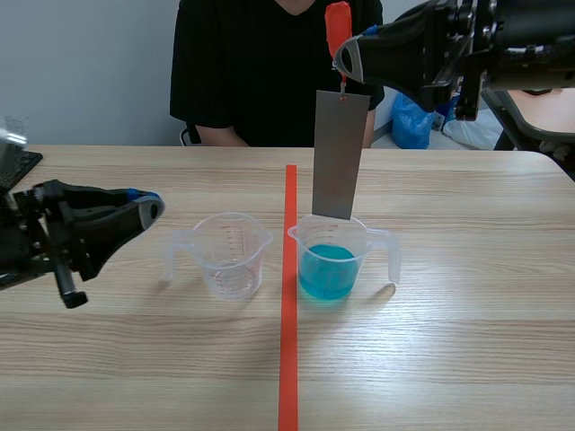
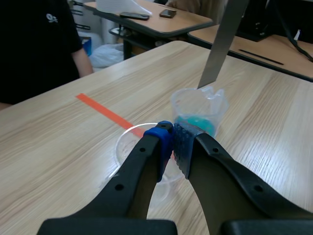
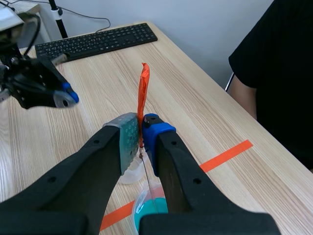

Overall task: Do the redox reaction experiment.
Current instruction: 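Move the plate over the blue solution, then point at the plate with the left hand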

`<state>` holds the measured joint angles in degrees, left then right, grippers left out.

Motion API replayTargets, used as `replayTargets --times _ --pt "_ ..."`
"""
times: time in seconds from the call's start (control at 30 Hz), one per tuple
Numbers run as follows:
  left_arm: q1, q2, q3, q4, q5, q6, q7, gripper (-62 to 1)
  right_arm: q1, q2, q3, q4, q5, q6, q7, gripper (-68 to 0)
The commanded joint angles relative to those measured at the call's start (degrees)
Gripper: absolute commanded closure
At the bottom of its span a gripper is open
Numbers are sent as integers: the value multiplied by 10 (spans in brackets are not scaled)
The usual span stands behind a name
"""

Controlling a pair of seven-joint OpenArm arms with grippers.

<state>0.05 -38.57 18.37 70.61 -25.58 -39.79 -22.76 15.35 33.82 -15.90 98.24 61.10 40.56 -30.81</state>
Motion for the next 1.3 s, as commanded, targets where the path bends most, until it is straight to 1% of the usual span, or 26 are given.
replayTargets --times 0.0,0.2,0.57,0.63,0.73,0.87,1.07,1.27 --pt "-15 9 3 7 -9 -1 2 -40 16 6 1 2 9 0 5 -15" --pt "-59 43 47 6 -15 -1 40 -40 16 6 1 2 9 0 5 -15" --pt "-98 96 81 5 -16 -1 82 -40 16 6 1 2 9 0 5 -15" --pt "-103 106 88 5 -16 7 94 -40 16 6 1 2 9 0 5 -15" --pt "-110 119 99 1 -16 29 99 -40 16 6 1 2 9 0 5 -15" --pt "-129 143 110 -28 -16 45 106 -40 16 6 1 2 9 0 5 -15" --pt "-151 175 112 -79 -16 46 106 -40 16 6 1 2 9 0 5 -15" --pt "-157 192 112 -89 -16 45 106 -40 16 6 1 2 9 0 5 -15"
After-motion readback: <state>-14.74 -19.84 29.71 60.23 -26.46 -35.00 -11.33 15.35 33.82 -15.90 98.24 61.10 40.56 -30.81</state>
